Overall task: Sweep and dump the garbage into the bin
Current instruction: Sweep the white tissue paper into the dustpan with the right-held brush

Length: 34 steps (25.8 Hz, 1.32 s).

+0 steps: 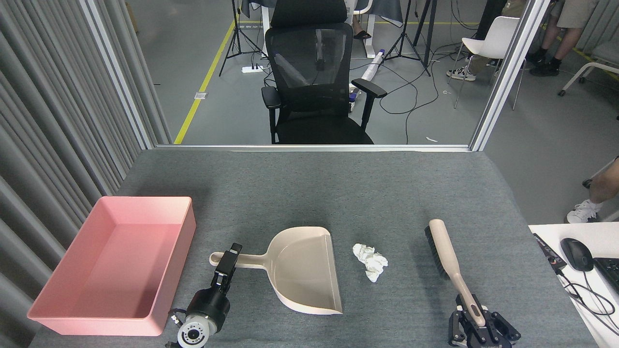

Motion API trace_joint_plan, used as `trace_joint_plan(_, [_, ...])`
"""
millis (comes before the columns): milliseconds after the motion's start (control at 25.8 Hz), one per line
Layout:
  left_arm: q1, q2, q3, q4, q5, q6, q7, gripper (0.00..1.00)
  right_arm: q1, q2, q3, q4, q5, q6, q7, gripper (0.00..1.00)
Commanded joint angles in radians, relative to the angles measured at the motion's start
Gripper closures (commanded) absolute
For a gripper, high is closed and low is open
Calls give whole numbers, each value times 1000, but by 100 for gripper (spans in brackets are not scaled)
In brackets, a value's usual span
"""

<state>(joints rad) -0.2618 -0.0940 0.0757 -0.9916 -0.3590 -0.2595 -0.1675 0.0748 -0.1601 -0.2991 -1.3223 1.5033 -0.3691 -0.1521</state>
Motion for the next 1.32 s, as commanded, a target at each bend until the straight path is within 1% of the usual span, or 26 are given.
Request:
trace_joint_plan(0, [0, -3, 4, 1, 0, -6, -3, 22, 0, -1, 0, 0, 0, -1, 0, 100])
trace_joint_plan(116, [0, -3, 6, 14, 2, -6, -3, 23, -1, 1, 0, 0, 0, -1, 0, 100])
trace_joint_plan(232, [0, -9, 21, 25, 3, -11, -3, 33, -3, 1, 0, 0, 0, -1, 0, 100])
trace_joint_plan(349, [-2, -9, 29, 27, 0, -37, -3, 42, -3, 1, 0, 0, 0, -1, 0, 100])
trace_joint_plan(426, [-8, -10, 32, 37, 2, -46, -3, 43, -3, 1, 0, 0, -2, 1, 0, 100])
trace_joint_plan(542, [-10, -12, 35, 48, 2, -52, -4, 49, -3, 1, 0, 0, 0, -1, 0, 100])
trace_joint_plan(658, [-13, -12, 39, 48, 0, -64, -9, 59, -3, 1, 0, 0, 0, 1, 0, 100])
trace_joint_plan(736, [-13, -13, 41, 48, -2, -66, -32, 64, -4, 1, 0, 0, 0, -1, 0, 100])
trace_joint_plan(891, [-13, -16, 73, 48, -2, -75, -52, 79, -4, 1, 0, 0, -2, 1, 0, 100])
trace_joint_plan(930, [-13, -15, 78, 48, -2, -80, -56, 80, -4, 1, 0, 0, -2, 1, 0, 100])
trace_joint_plan(968, [-13, -15, 82, 48, -3, -86, -66, 84, -4, 1, 0, 0, -2, 1, 0, 100])
trace_joint_plan(1123, [-13, -18, 88, 47, -3, -113, -84, 90, -3, 1, 0, 0, -2, 1, 0, 100])
trace_joint_plan(1278, [-13, -20, 90, 48, -3, -129, -93, 94, -3, 11, 3, 0, 0, 1, 0, 100])
